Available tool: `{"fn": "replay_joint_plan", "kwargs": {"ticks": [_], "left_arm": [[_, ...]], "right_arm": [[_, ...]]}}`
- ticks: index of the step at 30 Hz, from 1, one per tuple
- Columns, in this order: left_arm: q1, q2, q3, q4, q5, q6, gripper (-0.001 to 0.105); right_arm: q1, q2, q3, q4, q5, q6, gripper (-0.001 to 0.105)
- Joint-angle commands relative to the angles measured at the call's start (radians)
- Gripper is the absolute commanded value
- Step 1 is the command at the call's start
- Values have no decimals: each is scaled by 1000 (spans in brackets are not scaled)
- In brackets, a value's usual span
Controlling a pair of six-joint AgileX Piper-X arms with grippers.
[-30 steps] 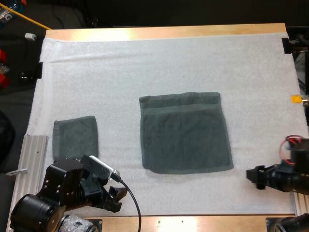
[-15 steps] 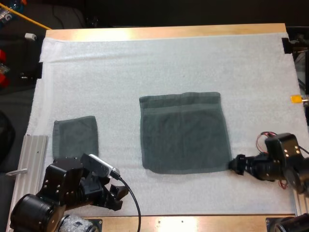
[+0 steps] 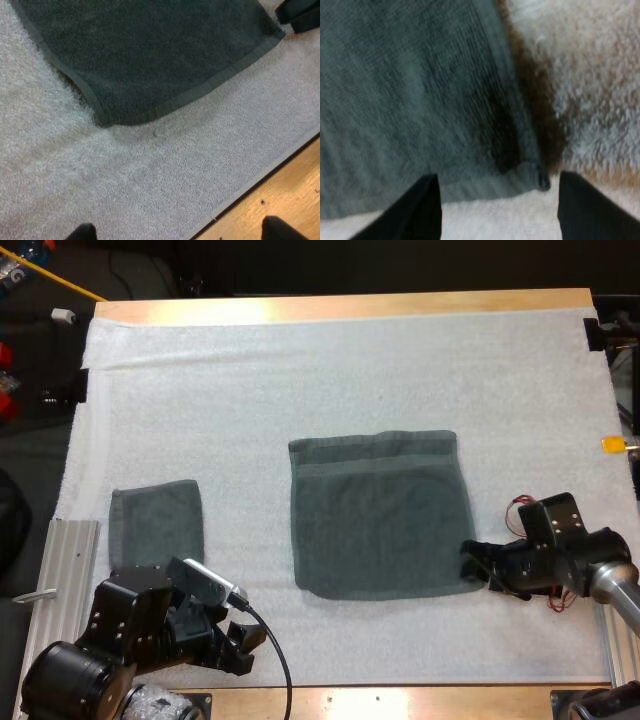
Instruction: Pick towel from pile, fold and stack
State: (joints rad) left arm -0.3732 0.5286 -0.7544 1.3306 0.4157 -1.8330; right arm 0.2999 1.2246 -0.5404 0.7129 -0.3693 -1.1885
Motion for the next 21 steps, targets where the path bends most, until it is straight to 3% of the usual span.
{"fn": "replay_joint_plan", "kwargs": {"ticks": [1, 19, 21], "left_arm": [[0, -6, 0, -5, 8, -10, 63], [0, -6, 0, -5, 8, -10, 63], [0, -6, 0, -5, 8, -10, 63]], "right_arm": [[-6, 15, -2, -11, -8, 5, 50], [-6, 119, 10, -63, 15, 26, 46], [-6, 119, 10, -63, 15, 26, 40]]}}
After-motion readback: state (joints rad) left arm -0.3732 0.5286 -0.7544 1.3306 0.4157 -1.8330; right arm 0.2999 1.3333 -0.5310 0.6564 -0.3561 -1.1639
